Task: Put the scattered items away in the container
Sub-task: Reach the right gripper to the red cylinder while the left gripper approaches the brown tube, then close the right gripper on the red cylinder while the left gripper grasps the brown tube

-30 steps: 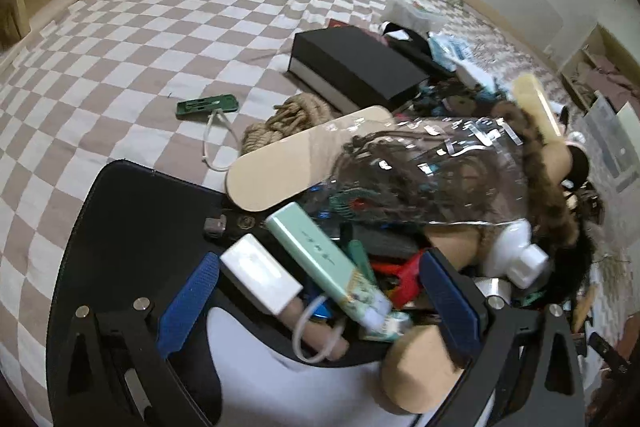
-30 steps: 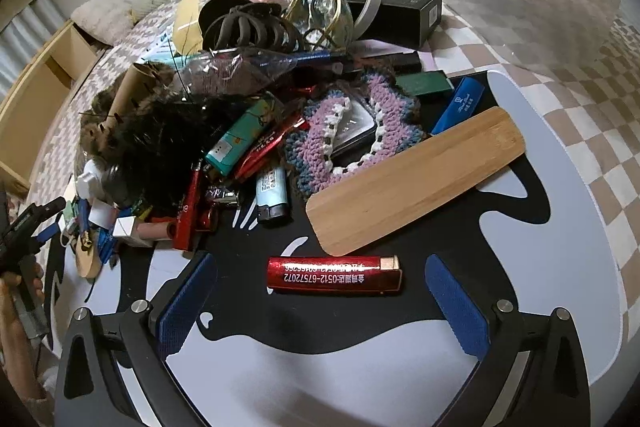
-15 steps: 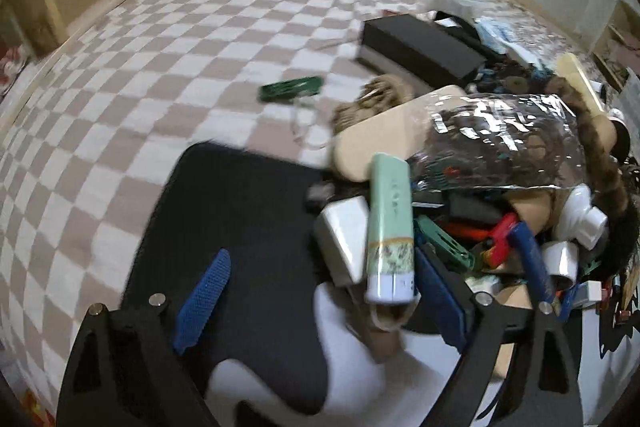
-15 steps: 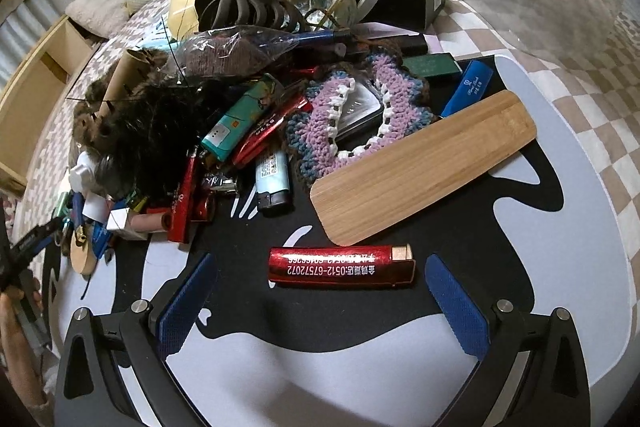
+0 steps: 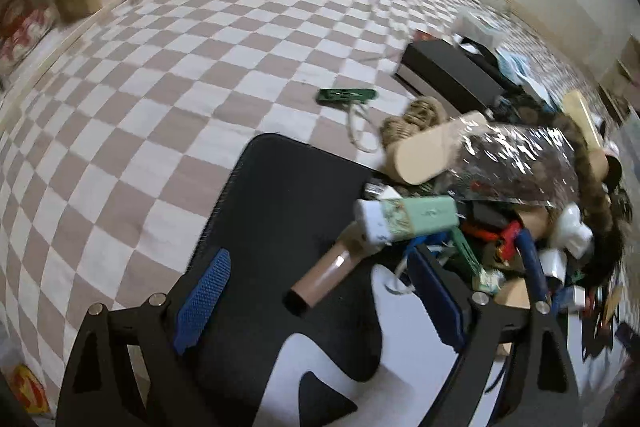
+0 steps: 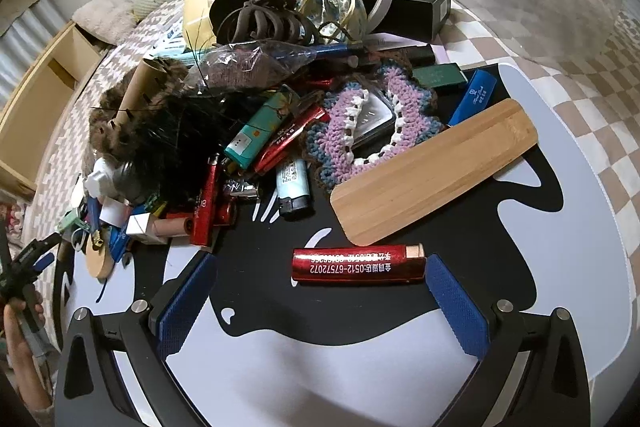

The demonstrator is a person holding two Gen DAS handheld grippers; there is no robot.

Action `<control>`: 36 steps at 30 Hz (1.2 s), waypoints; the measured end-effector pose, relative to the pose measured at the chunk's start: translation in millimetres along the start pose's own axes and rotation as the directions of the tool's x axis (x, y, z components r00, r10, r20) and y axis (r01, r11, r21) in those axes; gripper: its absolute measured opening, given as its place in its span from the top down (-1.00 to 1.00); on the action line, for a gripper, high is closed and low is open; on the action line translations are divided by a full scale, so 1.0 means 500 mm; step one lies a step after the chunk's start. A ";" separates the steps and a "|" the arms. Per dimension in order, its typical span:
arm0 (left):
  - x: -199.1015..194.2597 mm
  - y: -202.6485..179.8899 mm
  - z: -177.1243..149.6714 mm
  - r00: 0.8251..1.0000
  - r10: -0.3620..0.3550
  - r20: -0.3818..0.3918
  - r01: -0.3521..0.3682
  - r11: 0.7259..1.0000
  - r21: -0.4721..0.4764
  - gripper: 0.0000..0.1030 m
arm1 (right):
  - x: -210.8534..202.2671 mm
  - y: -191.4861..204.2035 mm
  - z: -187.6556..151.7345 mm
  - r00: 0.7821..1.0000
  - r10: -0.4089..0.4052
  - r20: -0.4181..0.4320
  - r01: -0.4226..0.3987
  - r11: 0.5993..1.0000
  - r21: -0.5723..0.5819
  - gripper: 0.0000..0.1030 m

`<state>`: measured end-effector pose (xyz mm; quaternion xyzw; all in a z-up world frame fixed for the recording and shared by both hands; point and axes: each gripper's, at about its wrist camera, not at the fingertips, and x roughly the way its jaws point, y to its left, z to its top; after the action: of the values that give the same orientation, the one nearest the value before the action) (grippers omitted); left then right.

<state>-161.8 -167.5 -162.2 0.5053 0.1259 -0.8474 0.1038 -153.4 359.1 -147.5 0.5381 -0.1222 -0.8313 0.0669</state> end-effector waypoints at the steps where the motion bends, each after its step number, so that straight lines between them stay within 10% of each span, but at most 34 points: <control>1: 0.001 -0.008 -0.003 1.000 0.000 -0.010 0.000 1.000 0.022 -0.66 | 0.003 -0.002 0.000 1.000 0.004 -0.006 -0.004 1.000 0.004 -1.00; 14: 0.050 -0.082 -0.009 0.997 0.051 0.055 -0.061 0.978 0.200 -0.36 | 0.034 -0.027 -0.007 0.994 0.088 -0.071 -0.077 0.987 0.139 -0.97; 22: 0.062 -0.087 0.004 0.995 0.034 0.097 -0.054 0.976 0.213 -0.24 | 0.039 -0.037 0.000 0.997 0.032 -0.069 -0.021 0.987 0.157 -0.47; 29: 0.067 -0.081 0.000 0.998 0.009 0.070 -0.022 0.983 0.182 0.42 | 0.059 0.007 0.001 0.994 -0.096 -0.057 0.097 0.995 0.014 -0.44; 36: 0.058 -0.062 -0.006 0.999 -0.036 0.032 0.032 0.992 0.118 0.53 | 0.061 0.027 -0.009 0.990 -0.136 -0.030 0.133 0.988 -0.077 -0.40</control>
<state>-182.3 -138.6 -185.8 0.4939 0.0824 -0.8634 0.0615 -162.2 338.0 -172.3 0.5569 -0.0534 -0.8282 0.0328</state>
